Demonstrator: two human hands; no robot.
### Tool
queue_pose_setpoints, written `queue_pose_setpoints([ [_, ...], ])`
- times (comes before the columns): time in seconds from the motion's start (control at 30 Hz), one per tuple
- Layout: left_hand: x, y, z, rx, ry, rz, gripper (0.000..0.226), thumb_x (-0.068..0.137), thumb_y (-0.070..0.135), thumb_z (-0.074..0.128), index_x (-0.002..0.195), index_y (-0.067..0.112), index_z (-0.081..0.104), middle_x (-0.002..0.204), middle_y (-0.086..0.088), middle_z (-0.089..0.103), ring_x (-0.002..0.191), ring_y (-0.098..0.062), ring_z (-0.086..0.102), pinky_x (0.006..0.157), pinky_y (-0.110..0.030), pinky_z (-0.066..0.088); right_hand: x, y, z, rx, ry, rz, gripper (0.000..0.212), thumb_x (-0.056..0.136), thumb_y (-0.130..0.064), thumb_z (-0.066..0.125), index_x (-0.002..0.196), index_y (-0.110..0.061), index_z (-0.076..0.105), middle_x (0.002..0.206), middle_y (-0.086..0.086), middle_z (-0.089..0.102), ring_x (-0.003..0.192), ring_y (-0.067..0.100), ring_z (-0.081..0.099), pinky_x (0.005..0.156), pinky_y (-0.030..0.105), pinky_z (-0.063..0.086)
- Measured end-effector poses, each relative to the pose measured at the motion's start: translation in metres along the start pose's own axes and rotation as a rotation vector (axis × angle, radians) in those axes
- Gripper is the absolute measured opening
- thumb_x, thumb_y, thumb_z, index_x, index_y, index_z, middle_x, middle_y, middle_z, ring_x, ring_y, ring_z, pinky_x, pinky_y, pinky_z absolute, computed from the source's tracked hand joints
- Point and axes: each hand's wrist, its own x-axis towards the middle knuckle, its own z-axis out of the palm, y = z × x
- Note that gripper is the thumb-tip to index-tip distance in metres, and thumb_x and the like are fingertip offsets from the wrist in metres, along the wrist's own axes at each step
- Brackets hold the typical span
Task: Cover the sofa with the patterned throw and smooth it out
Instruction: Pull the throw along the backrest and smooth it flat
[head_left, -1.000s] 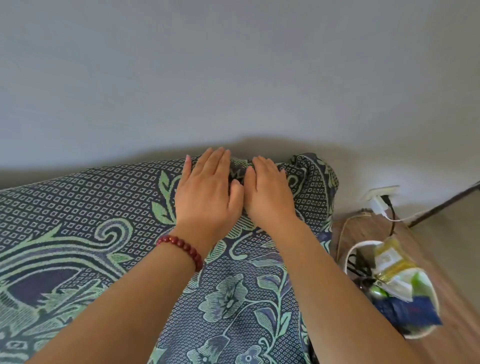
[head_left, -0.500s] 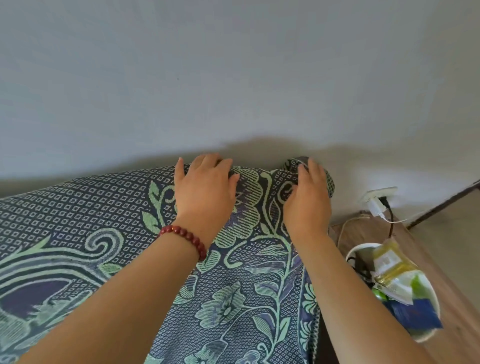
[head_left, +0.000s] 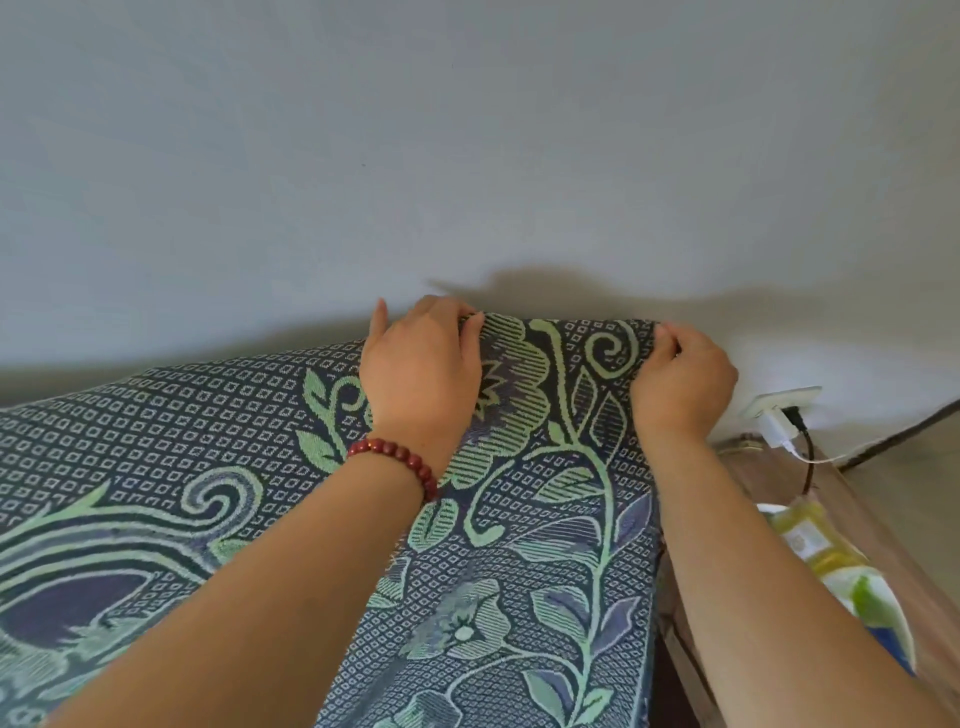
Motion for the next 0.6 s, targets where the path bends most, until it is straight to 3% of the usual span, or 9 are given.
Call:
queue_pose_setpoints([
  [0.07, 0.002, -0.001, 0.002, 0.020, 0.001, 0.047, 0.029, 0.098, 0.036, 0.042, 0.113, 0.023, 0.063, 0.111, 0.005, 0.066, 0.089, -0.015, 0.064, 0.116, -0.033, 0.009, 0.001, -0.004, 0.004, 0.004, -0.011, 0.007, 0.030, 0.099, -0.019, 0.043, 0.091, -0.003, 0.067, 0.085, 0.015, 0.067, 0.070, 0.023, 0.050, 0.062, 0.031, 0.032],
  [0.13, 0.002, -0.003, 0.003, 0.042, -0.028, 0.094, 0.031, 0.098, 0.037, 0.041, 0.119, 0.027, 0.060, 0.118, 0.007, 0.063, 0.097, -0.016, 0.063, 0.116, -0.036, 0.012, -0.009, -0.008, 0.009, 0.041, -0.004, -0.125, 0.031, 0.099, -0.021, 0.042, 0.081, -0.003, 0.061, 0.077, 0.013, 0.062, 0.067, 0.026, 0.050, 0.059, 0.034, 0.035],
  [0.2, 0.003, -0.003, 0.004, 0.101, -0.064, 0.113, 0.034, 0.098, 0.042, 0.035, 0.095, 0.028, 0.065, 0.085, 0.010, 0.065, 0.072, -0.015, 0.059, 0.115, -0.035, 0.015, -0.023, -0.014, 0.014, 0.063, -0.031, -0.280, 0.029, 0.098, -0.021, 0.044, 0.088, -0.004, 0.065, 0.086, 0.010, 0.067, 0.078, 0.027, 0.059, 0.071, 0.036, 0.046],
  [0.27, 0.002, -0.003, 0.005, 0.194, -0.102, 0.101, 0.046, 0.097, 0.050, 0.028, 0.065, 0.025, 0.051, 0.054, 0.011, 0.044, 0.049, -0.010, 0.039, 0.113, -0.035, 0.022, -0.033, -0.017, 0.018, 0.047, -0.084, -0.385, 0.031, 0.098, -0.022, 0.047, 0.075, -0.009, 0.064, 0.072, 0.003, 0.063, 0.065, 0.022, 0.056, 0.090, 0.039, 0.047],
  [0.33, 0.004, -0.003, 0.005, 0.246, -0.125, 0.073, 0.054, 0.097, 0.053, 0.024, 0.057, 0.021, 0.043, 0.050, 0.009, 0.038, 0.046, -0.007, 0.030, 0.102, -0.035, 0.036, -0.034, -0.017, 0.023, -0.018, -0.112, -0.413, 0.042, 0.099, -0.025, 0.045, 0.058, -0.016, 0.044, 0.051, -0.008, 0.038, 0.046, 0.009, 0.033, 0.098, 0.045, 0.044],
  [0.4, 0.005, -0.002, 0.005, 0.251, -0.143, 0.054, 0.056, 0.097, 0.053, 0.023, 0.056, 0.021, 0.043, 0.050, 0.007, 0.041, 0.047, -0.007, 0.029, 0.092, -0.036, 0.043, -0.031, -0.016, 0.024, -0.033, -0.121, -0.398, 0.045, 0.099, -0.025, 0.042, 0.056, -0.016, 0.036, 0.049, -0.010, 0.028, 0.044, 0.007, 0.025, 0.100, 0.046, 0.041],
  [0.47, 0.004, -0.003, 0.005, 0.229, -0.105, 0.093, 0.055, 0.098, 0.051, 0.025, 0.056, 0.021, 0.045, 0.051, 0.008, 0.043, 0.046, -0.009, 0.033, 0.103, -0.036, 0.035, -0.033, -0.017, 0.020, 0.015, -0.119, -0.387, 0.042, 0.099, -0.023, 0.043, 0.058, -0.016, 0.038, 0.052, -0.010, 0.035, 0.046, 0.007, 0.029, 0.106, 0.046, 0.036],
  [0.53, -0.002, -0.007, 0.007, 0.138, -0.015, 0.153, 0.046, 0.098, 0.047, 0.031, 0.072, 0.025, 0.062, 0.066, 0.008, 0.061, 0.060, -0.013, 0.054, 0.114, -0.038, 0.014, -0.046, -0.025, 0.016, 0.097, -0.122, -0.407, 0.035, 0.099, -0.019, 0.044, 0.065, -0.016, 0.051, 0.063, -0.006, 0.053, 0.055, 0.011, 0.046, 0.107, 0.046, 0.035],
  [0.6, -0.013, -0.012, 0.011, 0.102, 0.062, 0.220, 0.039, 0.097, 0.043, 0.033, 0.109, 0.027, 0.067, 0.112, 0.005, 0.068, 0.109, -0.019, 0.060, 0.113, -0.042, -0.005, -0.064, -0.032, 0.015, 0.171, -0.133, -0.434, 0.027, 0.097, -0.019, 0.046, 0.085, -0.009, 0.068, 0.089, 0.002, 0.069, 0.083, 0.020, 0.064, 0.103, 0.044, 0.040],
])
